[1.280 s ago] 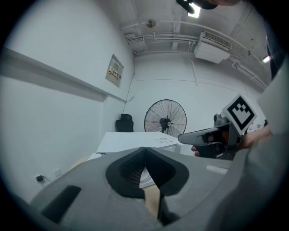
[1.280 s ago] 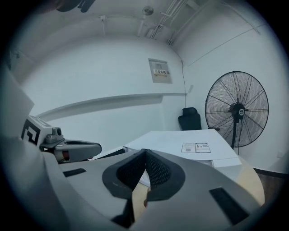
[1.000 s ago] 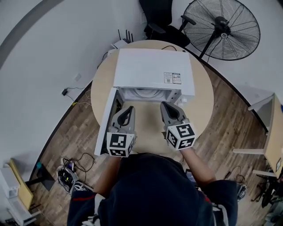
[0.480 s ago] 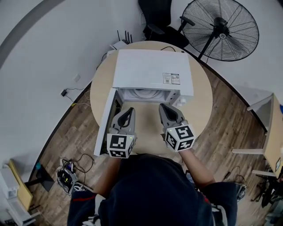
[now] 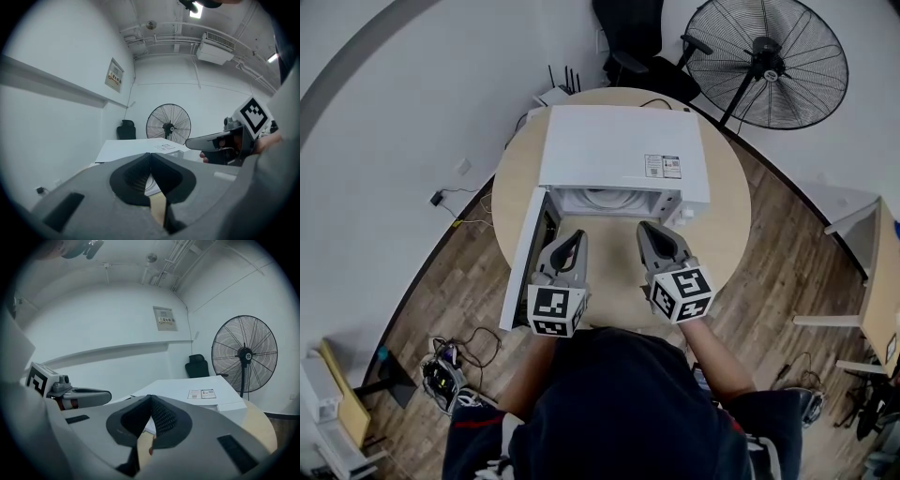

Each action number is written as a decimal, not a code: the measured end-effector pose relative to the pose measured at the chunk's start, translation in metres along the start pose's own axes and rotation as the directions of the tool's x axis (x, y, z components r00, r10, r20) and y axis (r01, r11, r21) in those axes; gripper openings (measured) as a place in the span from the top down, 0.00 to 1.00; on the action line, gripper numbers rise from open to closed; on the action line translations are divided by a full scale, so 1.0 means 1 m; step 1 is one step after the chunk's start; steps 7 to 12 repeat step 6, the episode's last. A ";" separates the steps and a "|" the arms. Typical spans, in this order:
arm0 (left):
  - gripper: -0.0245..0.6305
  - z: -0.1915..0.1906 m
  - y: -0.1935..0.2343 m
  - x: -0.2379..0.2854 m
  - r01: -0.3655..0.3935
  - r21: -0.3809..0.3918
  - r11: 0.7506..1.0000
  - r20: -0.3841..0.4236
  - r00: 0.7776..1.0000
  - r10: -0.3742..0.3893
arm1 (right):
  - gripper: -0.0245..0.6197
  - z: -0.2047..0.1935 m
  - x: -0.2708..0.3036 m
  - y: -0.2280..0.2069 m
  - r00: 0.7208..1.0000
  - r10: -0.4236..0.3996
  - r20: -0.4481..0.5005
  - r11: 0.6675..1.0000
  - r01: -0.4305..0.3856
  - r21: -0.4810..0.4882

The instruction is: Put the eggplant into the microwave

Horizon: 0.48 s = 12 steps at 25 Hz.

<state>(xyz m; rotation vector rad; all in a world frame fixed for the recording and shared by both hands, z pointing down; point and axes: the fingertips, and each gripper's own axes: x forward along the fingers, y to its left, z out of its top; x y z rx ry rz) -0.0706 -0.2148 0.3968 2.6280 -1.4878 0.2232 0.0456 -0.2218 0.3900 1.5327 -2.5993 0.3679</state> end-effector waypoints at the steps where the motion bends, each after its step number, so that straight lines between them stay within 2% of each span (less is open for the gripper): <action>1: 0.94 0.000 -0.001 0.000 0.002 0.005 1.000 -0.002 1.000 -0.002 | 0.95 0.000 0.000 0.000 1.000 0.000 0.001 1.000 0.000 0.001; 12: 0.94 0.000 0.000 0.000 0.004 0.000 1.000 0.001 1.000 -0.004 | 0.95 -0.003 0.000 0.001 1.000 0.000 0.002 1.000 0.000 0.002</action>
